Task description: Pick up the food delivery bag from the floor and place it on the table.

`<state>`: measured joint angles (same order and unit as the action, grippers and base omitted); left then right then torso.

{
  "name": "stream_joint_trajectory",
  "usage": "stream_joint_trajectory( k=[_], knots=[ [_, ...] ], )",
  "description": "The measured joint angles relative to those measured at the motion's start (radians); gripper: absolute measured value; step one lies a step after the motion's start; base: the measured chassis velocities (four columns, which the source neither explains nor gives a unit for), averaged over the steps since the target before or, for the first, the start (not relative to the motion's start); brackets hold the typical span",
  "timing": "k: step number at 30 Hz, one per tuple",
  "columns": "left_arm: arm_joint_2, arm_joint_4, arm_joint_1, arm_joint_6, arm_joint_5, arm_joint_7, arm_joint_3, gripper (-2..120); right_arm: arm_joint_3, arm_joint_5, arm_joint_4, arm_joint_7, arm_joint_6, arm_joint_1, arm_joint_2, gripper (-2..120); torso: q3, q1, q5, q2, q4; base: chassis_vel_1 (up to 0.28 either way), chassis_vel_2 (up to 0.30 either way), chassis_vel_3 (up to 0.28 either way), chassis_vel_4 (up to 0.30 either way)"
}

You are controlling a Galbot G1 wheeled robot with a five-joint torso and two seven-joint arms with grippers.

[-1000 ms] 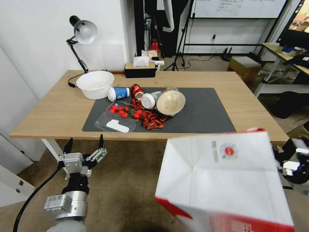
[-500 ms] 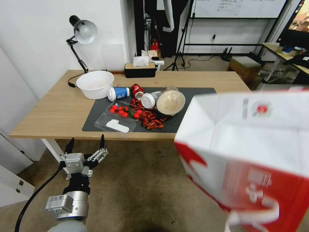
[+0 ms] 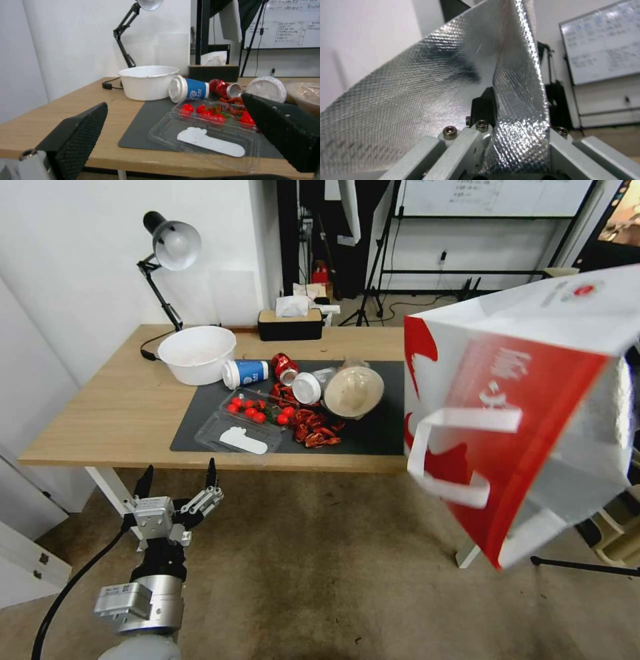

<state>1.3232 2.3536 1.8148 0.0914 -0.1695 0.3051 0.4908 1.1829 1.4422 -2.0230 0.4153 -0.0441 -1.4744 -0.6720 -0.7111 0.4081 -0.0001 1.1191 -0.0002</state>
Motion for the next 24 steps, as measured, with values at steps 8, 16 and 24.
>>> stream_joint_trajectory(
  k=[8,16,24],
  knots=[
    [0.006,-0.004,0.002,0.009,-0.001,0.002,0.008,100,-0.098,0.097,0.030,-0.361,-0.138,0.141,0.197,0,0.000,0.000,0.0001,-0.001,0.0002,0.000,0.000,0.000,0.000],
    [0.010,-0.005,0.003,0.014,0.000,0.004,0.010,100,-0.114,0.160,0.099,-0.465,-0.218,0.168,0.333,0,0.000,0.000,0.0001,-0.001,0.0001,0.000,0.000,0.000,0.000],
    [0.011,-0.006,0.000,0.014,0.001,0.004,0.009,100,-0.130,0.203,0.145,-0.499,-0.234,0.178,0.395,0,0.001,0.000,0.0001,-0.001,0.0000,0.000,0.000,0.000,0.000]
  ],
)
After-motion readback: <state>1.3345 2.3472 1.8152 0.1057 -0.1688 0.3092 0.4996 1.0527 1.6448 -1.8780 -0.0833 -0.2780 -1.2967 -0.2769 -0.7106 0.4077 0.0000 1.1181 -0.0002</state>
